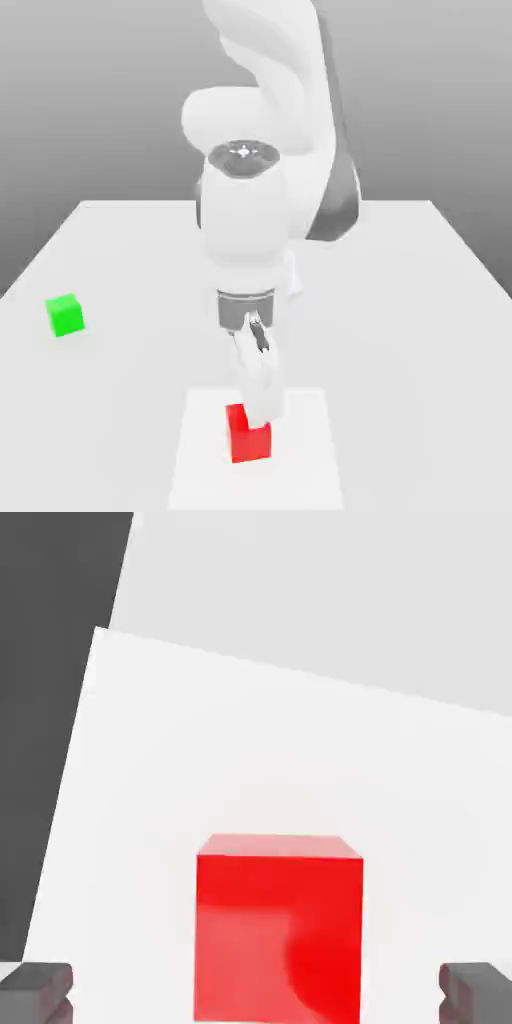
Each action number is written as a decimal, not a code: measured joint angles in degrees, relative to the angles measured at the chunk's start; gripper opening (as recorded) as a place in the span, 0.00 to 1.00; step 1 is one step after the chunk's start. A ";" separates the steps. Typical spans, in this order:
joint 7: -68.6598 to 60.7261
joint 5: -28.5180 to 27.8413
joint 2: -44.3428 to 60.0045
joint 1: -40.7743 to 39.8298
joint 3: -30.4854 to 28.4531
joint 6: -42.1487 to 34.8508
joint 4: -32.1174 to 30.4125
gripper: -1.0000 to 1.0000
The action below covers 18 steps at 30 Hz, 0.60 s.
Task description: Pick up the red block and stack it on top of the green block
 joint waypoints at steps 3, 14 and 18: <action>1.55 -1.75 5.89 1.50 -1.90 4.93 0.79 0.00; -0.09 0.44 -0.75 0.75 -0.61 -0.52 -0.19 0.00; -2.69 1.68 -7.26 -3.33 -2.32 -5.53 -1.36 0.00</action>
